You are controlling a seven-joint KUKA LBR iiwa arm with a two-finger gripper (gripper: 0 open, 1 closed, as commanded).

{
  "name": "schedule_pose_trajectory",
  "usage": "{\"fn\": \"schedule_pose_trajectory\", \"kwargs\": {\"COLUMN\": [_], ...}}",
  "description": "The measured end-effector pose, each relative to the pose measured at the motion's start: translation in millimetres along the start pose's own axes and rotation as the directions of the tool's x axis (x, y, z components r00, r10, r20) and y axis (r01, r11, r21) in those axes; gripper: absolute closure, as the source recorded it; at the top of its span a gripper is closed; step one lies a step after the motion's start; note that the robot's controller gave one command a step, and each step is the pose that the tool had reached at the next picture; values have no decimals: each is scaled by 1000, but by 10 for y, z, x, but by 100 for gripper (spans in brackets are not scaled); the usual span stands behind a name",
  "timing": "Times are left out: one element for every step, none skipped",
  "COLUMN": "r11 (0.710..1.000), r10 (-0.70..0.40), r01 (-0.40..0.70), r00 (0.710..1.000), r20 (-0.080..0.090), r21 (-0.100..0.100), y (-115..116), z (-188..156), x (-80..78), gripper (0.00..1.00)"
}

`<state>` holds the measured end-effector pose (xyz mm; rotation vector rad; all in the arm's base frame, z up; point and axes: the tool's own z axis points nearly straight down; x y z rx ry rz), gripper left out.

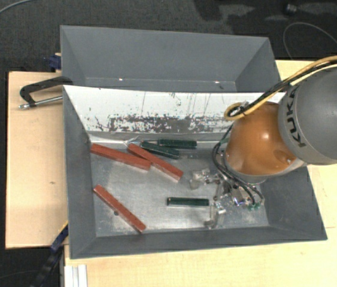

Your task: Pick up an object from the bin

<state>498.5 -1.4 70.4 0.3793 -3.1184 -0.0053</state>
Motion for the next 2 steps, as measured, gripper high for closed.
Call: {"fn": "schedule_pose_trajectory", "kwargs": {"r11": [1000, 1000], "r10": [2, 20], "r01": [-2, -20], "r00": [1000, 1000], "r20": [0, 16], "r21": [3, 7], "y": [-22, -164], "z": [-1, -1969], "x": [5, -382], "gripper": [100, 100]}}
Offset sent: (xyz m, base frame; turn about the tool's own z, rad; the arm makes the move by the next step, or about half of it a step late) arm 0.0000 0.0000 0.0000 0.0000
